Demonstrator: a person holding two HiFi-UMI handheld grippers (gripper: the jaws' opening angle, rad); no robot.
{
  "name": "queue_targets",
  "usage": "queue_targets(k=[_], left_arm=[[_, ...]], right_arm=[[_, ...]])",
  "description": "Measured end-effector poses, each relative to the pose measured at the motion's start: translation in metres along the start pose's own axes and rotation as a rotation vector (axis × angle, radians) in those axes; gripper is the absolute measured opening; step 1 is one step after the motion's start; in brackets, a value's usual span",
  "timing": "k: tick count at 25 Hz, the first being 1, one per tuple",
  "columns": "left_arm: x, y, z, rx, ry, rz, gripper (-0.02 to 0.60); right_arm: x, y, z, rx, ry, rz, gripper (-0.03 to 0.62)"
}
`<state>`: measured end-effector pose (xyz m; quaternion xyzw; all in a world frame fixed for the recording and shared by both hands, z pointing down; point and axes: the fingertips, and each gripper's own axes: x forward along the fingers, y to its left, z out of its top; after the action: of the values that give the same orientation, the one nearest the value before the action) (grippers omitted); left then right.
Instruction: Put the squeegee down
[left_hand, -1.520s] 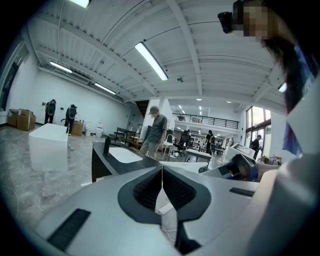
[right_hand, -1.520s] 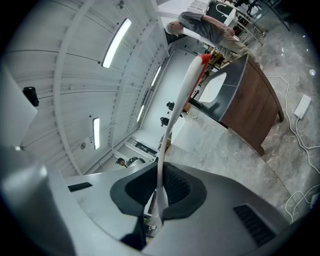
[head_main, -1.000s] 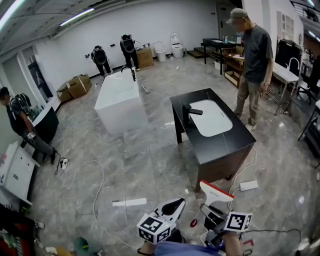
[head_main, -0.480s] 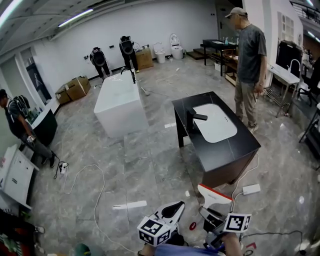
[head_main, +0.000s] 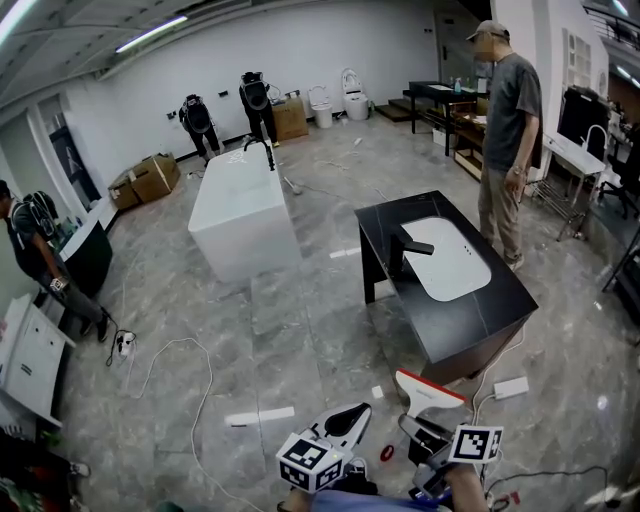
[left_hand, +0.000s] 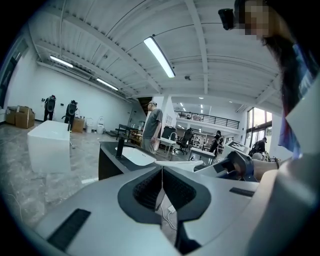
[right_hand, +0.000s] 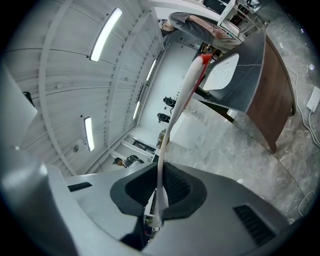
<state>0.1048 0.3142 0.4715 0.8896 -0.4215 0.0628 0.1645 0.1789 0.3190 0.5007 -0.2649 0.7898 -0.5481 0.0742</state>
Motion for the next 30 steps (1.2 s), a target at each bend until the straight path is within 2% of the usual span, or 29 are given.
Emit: queue_targets(k=[4,10,18,24,30], left_arm=[[0.006,0.029,0.006,0.005,0.005,-0.018,0.017],[0.010,0.075,0.018,0.032,0.008,-0.028,0.017],[0.007,0.123,0.022,0.019,0.002,-0.034,0.017],[0.009,0.135,0.015,-0.013,0.012,-0.045,0.017],[0.017,0.144,0.010,-0.035,0.020,-0.051,0.017]], right_arm=[[0.029,-0.007,0.006,0.013,0.004,-0.035,0.037],[0.072,-0.006,0.020,0.010,-0.016,-0.037,0.037],[0.108,-0.008,0.031,0.007,-0.029,-0.071,0.037],[0.121,-0.006,0.033,0.020,-0.019,-0.070,0.037],[0.126,-0.022,0.039,0.044,0.006,-0.138,0.037]])
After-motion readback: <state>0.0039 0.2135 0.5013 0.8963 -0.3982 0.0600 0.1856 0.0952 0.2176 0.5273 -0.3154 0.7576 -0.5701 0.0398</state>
